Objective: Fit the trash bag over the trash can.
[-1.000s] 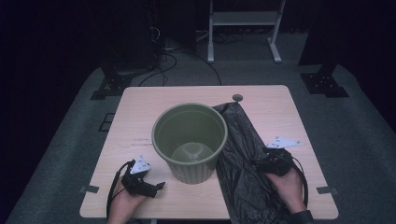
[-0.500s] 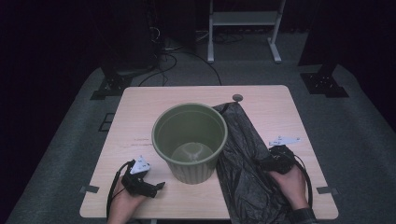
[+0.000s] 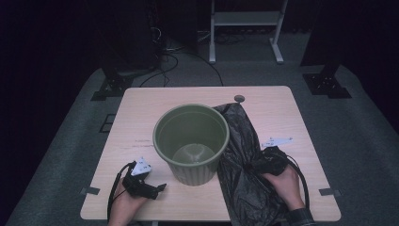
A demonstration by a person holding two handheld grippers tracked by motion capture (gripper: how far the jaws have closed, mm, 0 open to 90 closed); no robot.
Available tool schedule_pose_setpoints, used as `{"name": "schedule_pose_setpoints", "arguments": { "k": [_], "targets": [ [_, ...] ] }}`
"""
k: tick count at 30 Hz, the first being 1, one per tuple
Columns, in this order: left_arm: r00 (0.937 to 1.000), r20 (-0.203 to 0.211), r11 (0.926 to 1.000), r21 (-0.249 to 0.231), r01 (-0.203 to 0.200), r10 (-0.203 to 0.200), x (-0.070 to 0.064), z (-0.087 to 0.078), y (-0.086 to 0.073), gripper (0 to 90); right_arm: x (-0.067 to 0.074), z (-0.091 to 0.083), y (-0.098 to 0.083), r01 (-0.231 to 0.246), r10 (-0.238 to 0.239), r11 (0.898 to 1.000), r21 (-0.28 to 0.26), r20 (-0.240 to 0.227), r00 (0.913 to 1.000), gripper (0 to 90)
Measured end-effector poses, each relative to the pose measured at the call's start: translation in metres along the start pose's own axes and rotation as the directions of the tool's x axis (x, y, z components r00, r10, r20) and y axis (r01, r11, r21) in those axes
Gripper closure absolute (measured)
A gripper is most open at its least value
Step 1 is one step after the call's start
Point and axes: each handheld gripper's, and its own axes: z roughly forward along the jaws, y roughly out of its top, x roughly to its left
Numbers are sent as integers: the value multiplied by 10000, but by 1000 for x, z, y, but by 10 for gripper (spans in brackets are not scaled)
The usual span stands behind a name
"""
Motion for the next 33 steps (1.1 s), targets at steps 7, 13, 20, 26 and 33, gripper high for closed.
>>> {"name": "schedule_pose_setpoints", "arguments": {
  "k": [7, 13, 20, 26, 33],
  "targets": [
    [10000, -1, 10000, 3, -2, 2, 0, 0, 0, 2, 10, 10, 7, 85, -91, 9999, -124, -505, 9987, 175],
    [10000, -1, 10000, 4, -6, 6, 0, 0, 0, 2, 18, 18, 12, 125, -138, 9997, -193, -686, 9975, 176],
    [10000, 0, 10000, 3, -3, 3, 0, 0, 0, 2, 29, 24, 22, 326, -339, 9993, -163, -870, 9956, 175],
    [10000, 1, 10000, 4, -4, 4, 0, 0, 0, 2, 40, 34, 31, 465, -487, 9986, -245, -977, 9940, 175],
    [10000, -1, 10000, 3, -4, 4, 0, 0, 0, 2, 54, 48, 34, 611, -635, 9978, -246, -1127, 9916, 173]
  ]
}}
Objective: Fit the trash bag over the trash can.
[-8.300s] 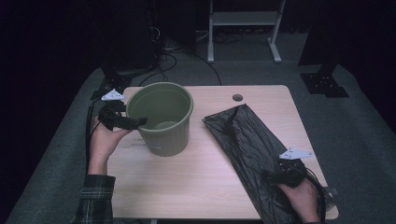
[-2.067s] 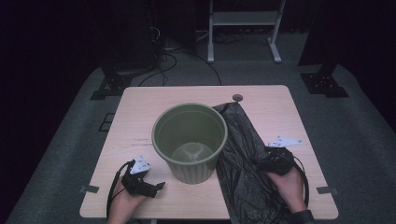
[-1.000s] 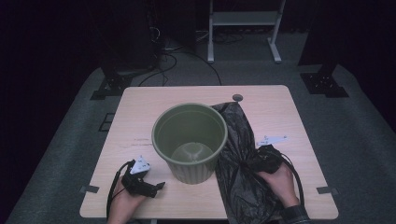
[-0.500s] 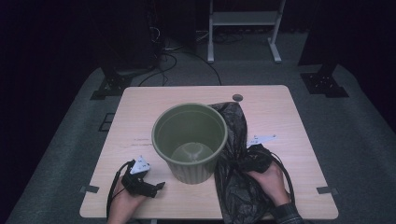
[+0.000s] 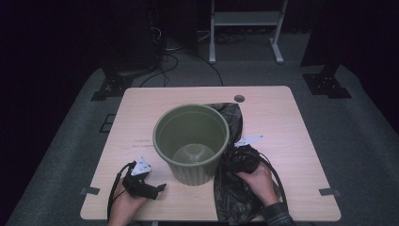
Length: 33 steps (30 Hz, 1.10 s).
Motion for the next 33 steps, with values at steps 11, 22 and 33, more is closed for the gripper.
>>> {"name": "schedule_pose_setpoints", "arguments": {
  "k": [11, 22, 33],
  "targets": [
    [10000, 3, 10000, -3, 4, -4, 0, 0, 0, 2, 15, 4, -2, 1299, -1319, 9912, 250, 1096, 9852, 350],
    [10000, 3, 10000, -4, 5, -5, 0, 0, 0, 2, 9, -8, -8, 1624, -1631, 9866, 159, 618, 9847, 790],
    [10000, 3, 10000, -8, 8, -8, 0, 0, 0, 2, -3, -24, -16, 1830, -1811, 9821, 440, -442, 9825, 869]
  ]
}}
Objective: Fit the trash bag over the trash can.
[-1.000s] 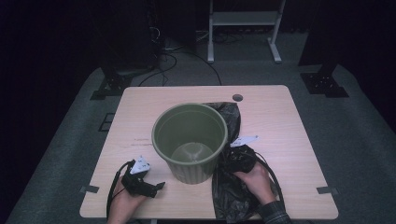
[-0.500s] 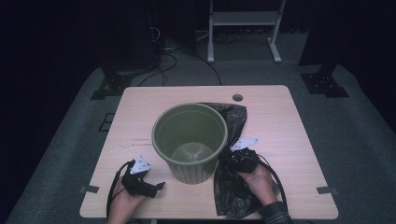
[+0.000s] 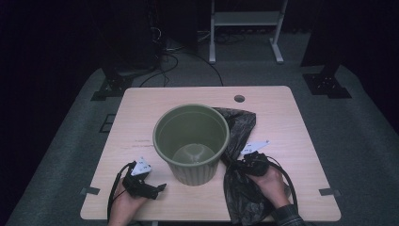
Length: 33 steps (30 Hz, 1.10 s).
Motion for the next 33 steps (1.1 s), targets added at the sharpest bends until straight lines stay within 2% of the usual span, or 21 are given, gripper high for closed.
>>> {"name": "schedule_pose_setpoints", "arguments": {
  "k": [3, 7, 11, 15, 16, 20, 25, 29, 33],
  "targets": [
    [10000, -3, 10000, 7, -6, 6, 0, 0, 0, 2, 1, -11, 0, -91, 87, 9998, -162, -281, 9996, 869],
    [10000, 0, 10000, 4, -3, 3, 0, 0, 0, 2, 4, -21, 2, -59, 41, 9990, -446, -387, 9992, 873],
    [10000, -3, 10000, 9, -6, 6, 0, 0, 0, 2, 11, -37, 9, 180, -246, 9963, -837, -787, 9966, 877],
    [10000, -3, 10000, 9, -9, 9, 0, 0, 0, 2, 13, -42, 13, 320, -422, 9945, -999, -1019, 9939, 876],
    [10000, 1, 10000, 6, -3, 3, 0, 0, 0, 2, 15, -46, 17, 446, -572, 9924, -1150, -1089, 9924, 876],
    [10000, 1, 10000, 5, -3, 3, 0, 0, 0, 2, 16, -53, 23, 474, -664, 9886, -1427, -1318, 9891, 876],
    [10000, -3, 10000, 8, -7, 7, 0, 0, 0, 2, 19, -66, 34, 560, -904, 9803, -1896, -1780, 9799, 876],
    [10000, 5, 10000, -5, 24, -24, 0, 0, 0, 2, 22, -75, 43, 728, -1140, 9738, -2152, -1858, 9759, 876],
    [10000, 1, 10000, 26, -10, 10, 0, 0, 0, 2, 23, -85, 49, 875, -1396, 9665, -2413, -2079, 9681, 877]
  ]
}}
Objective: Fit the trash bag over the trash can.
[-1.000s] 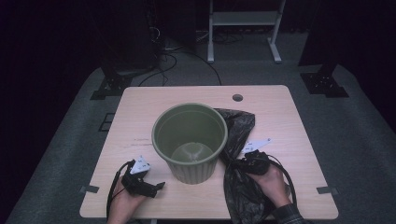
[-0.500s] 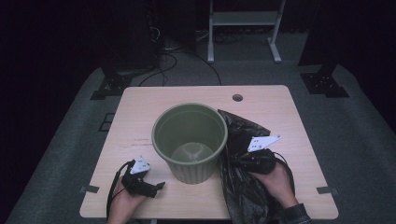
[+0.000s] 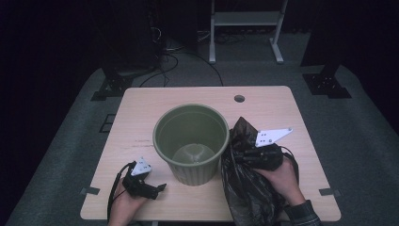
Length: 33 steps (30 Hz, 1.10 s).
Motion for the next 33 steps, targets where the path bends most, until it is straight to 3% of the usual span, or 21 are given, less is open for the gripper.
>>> {"name": "schedule_pose_setpoints", "arguments": {
  "k": [11, 18, 23, 33],
  "targets": [
    [10000, -1, 10000, 0, -1, 1, 0, 0, 0, 2, 5, -18, 20, 378, -411, 9976, -574, -574, 9975, 877],
    [10000, 1, 10000, -9, 1, -1, 0, 0, 0, 2, 13, -33, 44, 757, -865, 9921, -1002, -1086, 9903, 877],
    [10000, -1, 10000, -8, -2, 2, 0, 0, 0, 2, 14, -37, 59, 902, -1093, 9879, -1261, -1535, 9821, 877],
    [10000, 0, 10000, -27, 5, -5, 0, 0, 0, 2, 18, -31, 87, 1181, -1447, 9832, -1394, -1994, 9692, 877]
  ]
}}
